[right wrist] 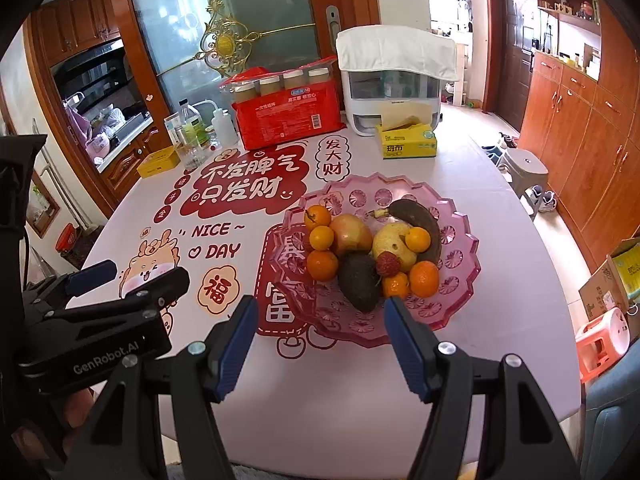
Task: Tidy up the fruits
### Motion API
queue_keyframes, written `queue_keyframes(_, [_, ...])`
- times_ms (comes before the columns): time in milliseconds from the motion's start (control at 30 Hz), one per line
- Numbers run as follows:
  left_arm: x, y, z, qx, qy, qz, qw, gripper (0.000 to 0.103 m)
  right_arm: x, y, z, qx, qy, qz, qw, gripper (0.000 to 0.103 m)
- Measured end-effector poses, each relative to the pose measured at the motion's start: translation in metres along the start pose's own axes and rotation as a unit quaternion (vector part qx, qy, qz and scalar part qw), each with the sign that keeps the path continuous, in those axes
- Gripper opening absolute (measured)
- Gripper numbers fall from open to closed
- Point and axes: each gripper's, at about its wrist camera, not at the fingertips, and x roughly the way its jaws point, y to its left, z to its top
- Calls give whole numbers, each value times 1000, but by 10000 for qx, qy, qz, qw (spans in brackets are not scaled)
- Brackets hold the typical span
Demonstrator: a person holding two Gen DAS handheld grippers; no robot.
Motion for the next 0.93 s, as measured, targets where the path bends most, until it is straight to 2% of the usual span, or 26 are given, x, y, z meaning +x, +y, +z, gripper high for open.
queue_keyframes(467, [-4, 4, -7, 42, 29, -10, 10000, 93, -2, 1, -3, 61, -2, 76, 10000, 66])
queue_keyframes(933, [-3, 7, -10, 89, 111, -173, 9997, 93, -4, 3, -9, 84, 39, -4, 10000, 66])
